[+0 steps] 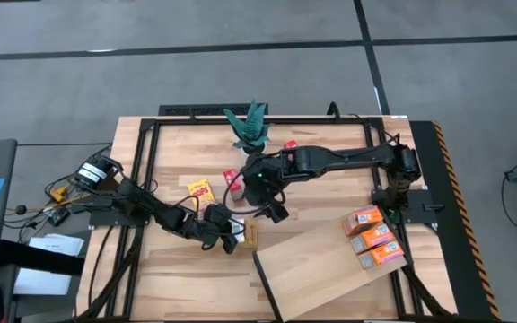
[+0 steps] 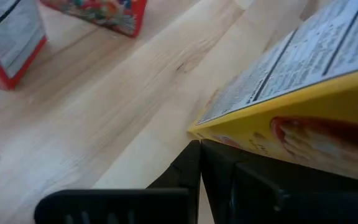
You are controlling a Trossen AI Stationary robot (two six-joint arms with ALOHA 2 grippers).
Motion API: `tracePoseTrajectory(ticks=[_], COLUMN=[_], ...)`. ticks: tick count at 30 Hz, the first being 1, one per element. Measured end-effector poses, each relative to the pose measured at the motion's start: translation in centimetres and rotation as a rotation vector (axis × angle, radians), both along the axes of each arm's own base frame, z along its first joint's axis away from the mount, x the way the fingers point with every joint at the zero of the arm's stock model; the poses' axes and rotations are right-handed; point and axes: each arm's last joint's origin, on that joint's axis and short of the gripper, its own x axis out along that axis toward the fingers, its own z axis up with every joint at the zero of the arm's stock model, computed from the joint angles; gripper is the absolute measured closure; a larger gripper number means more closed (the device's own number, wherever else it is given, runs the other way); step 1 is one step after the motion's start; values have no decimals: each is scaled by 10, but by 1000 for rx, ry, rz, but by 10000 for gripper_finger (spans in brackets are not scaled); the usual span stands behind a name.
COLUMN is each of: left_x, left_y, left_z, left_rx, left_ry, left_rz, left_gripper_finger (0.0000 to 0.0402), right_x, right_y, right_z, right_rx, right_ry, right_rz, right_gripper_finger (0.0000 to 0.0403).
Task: Stack cereal on shelf
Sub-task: Put the bottom right yellow cereal box on the shelf
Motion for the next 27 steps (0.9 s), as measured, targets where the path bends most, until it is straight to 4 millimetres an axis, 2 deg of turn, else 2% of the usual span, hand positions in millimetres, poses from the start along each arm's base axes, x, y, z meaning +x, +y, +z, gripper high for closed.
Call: tracePoseTrajectory(ticks=[11,16,27], left_x=[8,10,10], left_y=[9,13,15], left_z=[6,7,6], left_rx=[36,39,44], left_ry=[-41,-50,-45], left_rz=[-1,-3,4], left_gripper_finger=[401,401,401], right_x=[-2,5,10], right_y=[-9,-7,0], right_z=[-18,-24,-49], right_rx=[21,36,56], right_ry=[30,15,121], right_rz=[-2,32,57], right_gripper_finger=[73,74,77])
